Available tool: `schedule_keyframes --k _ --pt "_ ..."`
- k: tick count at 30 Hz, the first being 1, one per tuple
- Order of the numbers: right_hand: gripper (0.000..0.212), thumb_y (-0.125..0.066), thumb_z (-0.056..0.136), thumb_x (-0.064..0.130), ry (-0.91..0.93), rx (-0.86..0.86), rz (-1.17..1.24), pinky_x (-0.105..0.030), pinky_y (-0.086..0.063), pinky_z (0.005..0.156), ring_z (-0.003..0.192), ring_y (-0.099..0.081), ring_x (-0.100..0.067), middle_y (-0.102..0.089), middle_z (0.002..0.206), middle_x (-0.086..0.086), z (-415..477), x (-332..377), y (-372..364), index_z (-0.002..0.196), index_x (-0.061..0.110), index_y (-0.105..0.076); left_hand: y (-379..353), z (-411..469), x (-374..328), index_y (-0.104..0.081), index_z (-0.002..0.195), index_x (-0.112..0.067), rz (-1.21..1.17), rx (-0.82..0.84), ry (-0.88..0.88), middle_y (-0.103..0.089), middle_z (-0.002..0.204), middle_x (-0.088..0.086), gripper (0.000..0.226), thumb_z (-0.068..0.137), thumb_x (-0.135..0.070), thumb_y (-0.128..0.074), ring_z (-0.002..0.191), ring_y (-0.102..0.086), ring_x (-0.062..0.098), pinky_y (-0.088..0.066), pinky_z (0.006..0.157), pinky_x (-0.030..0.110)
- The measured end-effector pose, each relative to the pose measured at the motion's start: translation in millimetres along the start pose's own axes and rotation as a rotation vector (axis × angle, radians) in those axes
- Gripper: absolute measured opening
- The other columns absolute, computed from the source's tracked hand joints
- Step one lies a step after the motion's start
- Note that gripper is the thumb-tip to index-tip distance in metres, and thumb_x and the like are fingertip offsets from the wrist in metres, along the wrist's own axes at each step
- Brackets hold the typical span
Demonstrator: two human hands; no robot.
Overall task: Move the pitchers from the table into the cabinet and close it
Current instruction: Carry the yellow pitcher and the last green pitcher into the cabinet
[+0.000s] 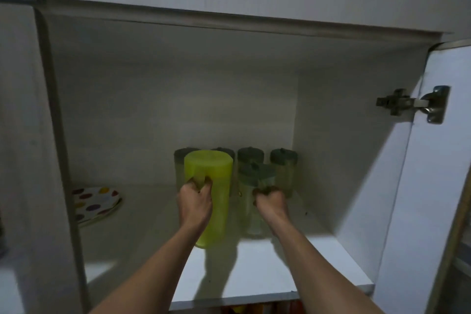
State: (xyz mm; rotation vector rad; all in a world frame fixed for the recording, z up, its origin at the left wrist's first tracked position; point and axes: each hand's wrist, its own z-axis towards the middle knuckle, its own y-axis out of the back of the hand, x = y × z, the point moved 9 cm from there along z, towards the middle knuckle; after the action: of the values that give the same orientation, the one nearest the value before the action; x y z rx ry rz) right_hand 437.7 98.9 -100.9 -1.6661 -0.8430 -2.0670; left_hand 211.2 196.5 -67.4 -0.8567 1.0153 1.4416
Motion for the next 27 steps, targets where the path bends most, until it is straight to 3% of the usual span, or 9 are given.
schedule_keyframes --k 3,5,10,17,20,23,25,27 --pt "0.016 -0.065 0.093 0.017 0.024 0.032 -0.060 -0.029 -0.043 0.058 0.065 -0.056 -0.020 -0.062 0.072 -0.004 22 -9 -14 0.078 0.012 -0.060 -10 9 6 -0.053 0.064 -0.008 0.038 -0.034 -0.002 -0.054 0.057 0.015 0.039 0.097 -0.028 -0.057 0.052 -0.051 0.026 -0.035 0.051 0.033" --pt "0.021 -0.065 0.091 0.016 0.030 0.036 -0.099 -0.036 -0.048 0.065 0.067 -0.060 -0.028 -0.061 0.069 -0.005 34 -16 -22 0.072 0.014 -0.057 -14 15 6 -0.047 0.063 -0.009 0.097 -0.065 -0.005 -0.047 0.053 0.012 0.041 0.098 -0.028 -0.057 0.050 -0.045 0.023 -0.031 0.049 0.034" --pt "0.017 -0.065 0.082 0.032 0.038 0.039 -0.148 -0.047 -0.058 0.071 0.081 -0.071 -0.038 -0.074 0.085 -0.018 68 -36 -40 0.073 0.018 -0.062 -21 29 8 -0.041 0.061 -0.011 0.204 -0.108 -0.014 -0.044 0.054 0.007 0.044 0.099 -0.030 -0.054 0.050 -0.041 0.016 -0.025 0.050 0.036" --pt "0.018 -0.069 0.081 0.034 0.017 0.075 -0.152 -0.046 -0.058 0.074 0.089 -0.071 -0.039 -0.074 0.093 -0.020 93 -48 -57 0.077 0.019 -0.061 -26 46 22 -0.061 0.075 -0.002 0.206 -0.087 0.022 -0.069 0.071 0.017 0.042 0.100 -0.036 -0.052 0.062 -0.057 0.028 -0.035 0.059 0.032" --pt "0.037 -0.071 0.077 0.044 0.010 0.100 -0.180 -0.044 -0.058 0.075 0.093 -0.071 -0.038 -0.074 0.099 -0.020 98 -49 -60 0.095 0.011 -0.068 -31 50 23 -0.062 0.077 -0.008 0.198 -0.044 0.056 -0.071 0.077 0.015 0.039 0.099 -0.038 -0.052 0.070 -0.063 0.030 -0.039 0.061 0.032" --pt "0.045 -0.073 0.084 0.043 0.011 0.123 -0.230 -0.034 -0.050 0.072 0.102 -0.069 -0.035 -0.073 0.110 -0.014 78 -26 -53 0.111 0.008 -0.069 -34 51 19 -0.067 0.101 -0.007 0.299 -0.020 0.033 -0.073 0.098 0.018 0.046 0.098 -0.048 -0.048 0.092 -0.065 0.039 -0.047 0.070 0.036" --pt "0.048 -0.073 0.085 0.045 0.012 0.133 -0.277 -0.028 -0.045 0.074 0.108 -0.067 -0.033 -0.072 0.117 -0.012 71 -19 -50 0.117 0.010 -0.067 -32 50 17 -0.061 0.125 -0.007 0.367 -0.015 0.036 -0.068 0.117 0.021 0.059 0.096 -0.056 -0.046 0.106 -0.063 0.041 -0.049 0.080 0.039" --pt "0.057 -0.073 0.081 0.053 0.004 0.148 -0.351 -0.029 -0.047 0.076 0.110 -0.066 -0.033 -0.070 0.121 -0.011 67 -17 -49 0.120 0.013 -0.065 -26 47 12 -0.053 0.133 -0.008 0.406 -0.022 0.040 -0.065 0.124 0.020 0.069 0.091 -0.063 -0.049 0.113 -0.060 0.041 -0.050 0.085 0.041"
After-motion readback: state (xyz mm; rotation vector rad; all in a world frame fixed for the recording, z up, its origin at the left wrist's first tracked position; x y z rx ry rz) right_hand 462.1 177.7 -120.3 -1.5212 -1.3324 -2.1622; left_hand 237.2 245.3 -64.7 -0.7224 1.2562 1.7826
